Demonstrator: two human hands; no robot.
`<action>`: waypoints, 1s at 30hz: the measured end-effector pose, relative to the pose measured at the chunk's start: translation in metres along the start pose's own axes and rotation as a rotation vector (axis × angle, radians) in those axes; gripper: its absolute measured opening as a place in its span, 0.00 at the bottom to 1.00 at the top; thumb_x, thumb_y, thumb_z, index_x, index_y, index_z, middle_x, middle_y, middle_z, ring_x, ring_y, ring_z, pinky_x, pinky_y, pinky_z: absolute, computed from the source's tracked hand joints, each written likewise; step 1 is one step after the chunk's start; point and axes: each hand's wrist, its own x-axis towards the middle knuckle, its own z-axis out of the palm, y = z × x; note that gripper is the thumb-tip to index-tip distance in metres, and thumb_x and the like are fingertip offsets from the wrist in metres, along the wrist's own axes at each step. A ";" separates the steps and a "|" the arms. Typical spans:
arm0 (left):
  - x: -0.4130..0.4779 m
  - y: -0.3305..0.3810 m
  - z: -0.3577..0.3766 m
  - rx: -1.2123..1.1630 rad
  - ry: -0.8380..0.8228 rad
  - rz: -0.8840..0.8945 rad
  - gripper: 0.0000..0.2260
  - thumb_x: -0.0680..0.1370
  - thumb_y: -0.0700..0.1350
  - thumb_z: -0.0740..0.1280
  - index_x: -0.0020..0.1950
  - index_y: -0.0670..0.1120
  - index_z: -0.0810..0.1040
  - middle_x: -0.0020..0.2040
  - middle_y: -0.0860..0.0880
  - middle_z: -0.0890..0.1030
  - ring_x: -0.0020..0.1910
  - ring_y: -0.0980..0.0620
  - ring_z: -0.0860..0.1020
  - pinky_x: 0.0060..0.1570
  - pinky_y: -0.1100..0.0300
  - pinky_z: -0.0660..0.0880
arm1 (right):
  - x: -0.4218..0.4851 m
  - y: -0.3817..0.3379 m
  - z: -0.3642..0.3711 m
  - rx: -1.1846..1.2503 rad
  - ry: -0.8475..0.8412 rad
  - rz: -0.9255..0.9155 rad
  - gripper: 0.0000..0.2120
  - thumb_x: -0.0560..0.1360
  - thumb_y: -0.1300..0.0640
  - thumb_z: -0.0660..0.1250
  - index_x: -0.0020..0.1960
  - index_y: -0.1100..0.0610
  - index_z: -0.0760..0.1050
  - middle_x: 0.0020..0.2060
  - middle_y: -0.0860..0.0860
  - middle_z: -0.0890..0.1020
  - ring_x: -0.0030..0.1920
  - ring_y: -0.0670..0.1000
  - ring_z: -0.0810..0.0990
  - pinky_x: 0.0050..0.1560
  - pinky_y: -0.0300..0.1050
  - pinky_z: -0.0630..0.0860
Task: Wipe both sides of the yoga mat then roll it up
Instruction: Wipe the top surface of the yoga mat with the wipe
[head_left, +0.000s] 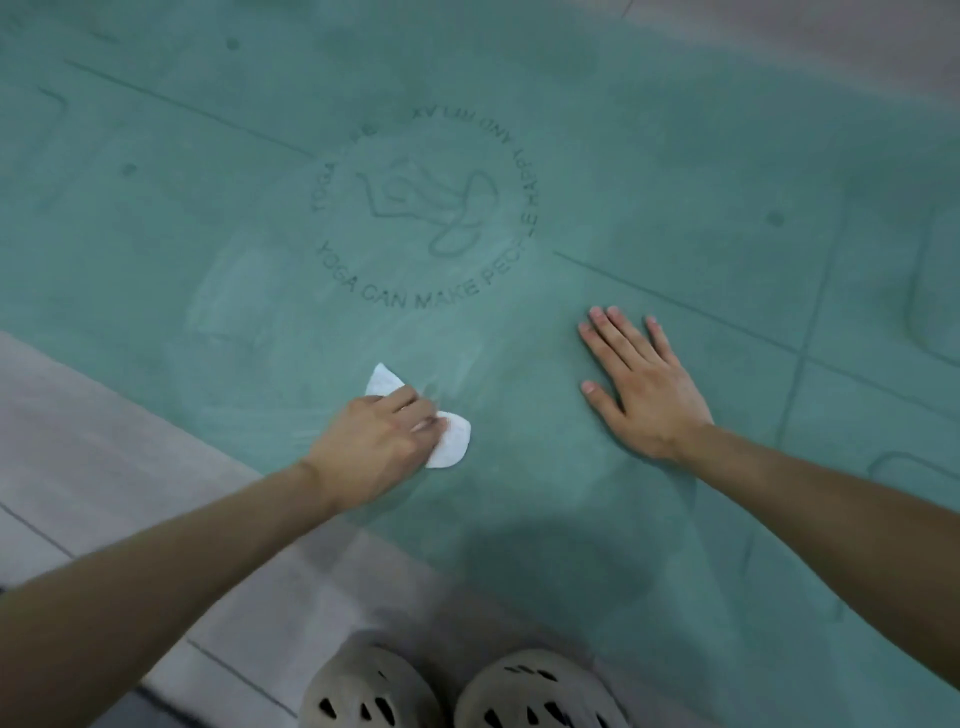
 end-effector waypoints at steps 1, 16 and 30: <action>0.004 -0.009 -0.008 0.004 -0.054 0.056 0.06 0.74 0.39 0.74 0.47 0.46 0.80 0.46 0.47 0.79 0.42 0.43 0.78 0.27 0.51 0.73 | 0.000 0.000 0.000 0.004 0.003 -0.003 0.33 0.86 0.41 0.53 0.86 0.52 0.49 0.86 0.48 0.48 0.85 0.48 0.43 0.83 0.62 0.48; 0.127 -0.017 0.021 -0.073 0.051 -0.656 0.10 0.83 0.53 0.65 0.54 0.46 0.76 0.51 0.46 0.78 0.48 0.40 0.79 0.37 0.49 0.71 | 0.005 0.013 -0.005 0.140 0.124 -0.072 0.30 0.83 0.40 0.59 0.82 0.51 0.64 0.82 0.49 0.64 0.82 0.52 0.59 0.82 0.57 0.56; 0.201 -0.044 0.041 0.095 0.132 -0.878 0.10 0.86 0.50 0.60 0.50 0.46 0.74 0.36 0.44 0.80 0.28 0.41 0.75 0.29 0.56 0.57 | 0.060 0.111 -0.009 0.016 0.106 0.158 0.38 0.82 0.34 0.55 0.86 0.51 0.52 0.84 0.57 0.55 0.85 0.57 0.50 0.83 0.62 0.49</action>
